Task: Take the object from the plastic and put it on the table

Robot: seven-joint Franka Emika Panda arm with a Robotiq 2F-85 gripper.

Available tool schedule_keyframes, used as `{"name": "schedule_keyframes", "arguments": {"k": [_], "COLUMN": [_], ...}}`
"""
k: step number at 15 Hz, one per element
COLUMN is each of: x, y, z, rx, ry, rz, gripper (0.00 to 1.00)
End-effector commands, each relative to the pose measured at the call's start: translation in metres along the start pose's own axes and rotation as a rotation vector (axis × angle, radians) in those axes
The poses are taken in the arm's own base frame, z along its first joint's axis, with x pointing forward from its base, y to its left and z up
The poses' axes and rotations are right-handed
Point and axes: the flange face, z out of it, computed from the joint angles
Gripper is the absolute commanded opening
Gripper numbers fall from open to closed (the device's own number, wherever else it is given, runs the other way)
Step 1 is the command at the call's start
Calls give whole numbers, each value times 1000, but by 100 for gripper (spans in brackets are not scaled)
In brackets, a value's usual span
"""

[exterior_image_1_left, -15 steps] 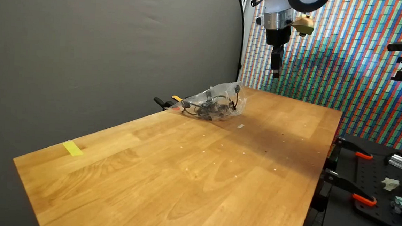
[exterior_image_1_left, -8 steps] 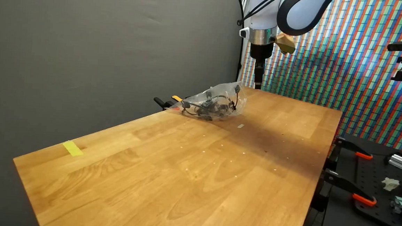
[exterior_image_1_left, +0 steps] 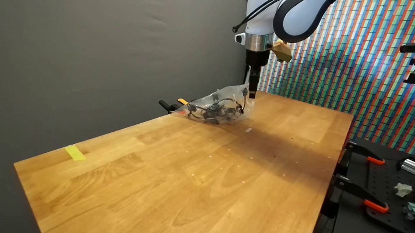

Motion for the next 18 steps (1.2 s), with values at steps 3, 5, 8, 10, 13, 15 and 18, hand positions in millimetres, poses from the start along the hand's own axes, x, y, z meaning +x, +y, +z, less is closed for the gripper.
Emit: {"name": "schedule_keyframes", "arguments": {"k": [3,5,8,10,13,15,18], "x": [27,30,32,34,35,36,34], "y": [5,11,17,22,30,33,34], "z": [-3,6,20,27,33,36,41], "rx": [60,86,138,144,133,119,124], "ry": [13,5,-4,15,28,47,76], "rz": [0,17,26,16,-6,-29,-58], "gripper": [100,100,100,100,100,100,100]}}
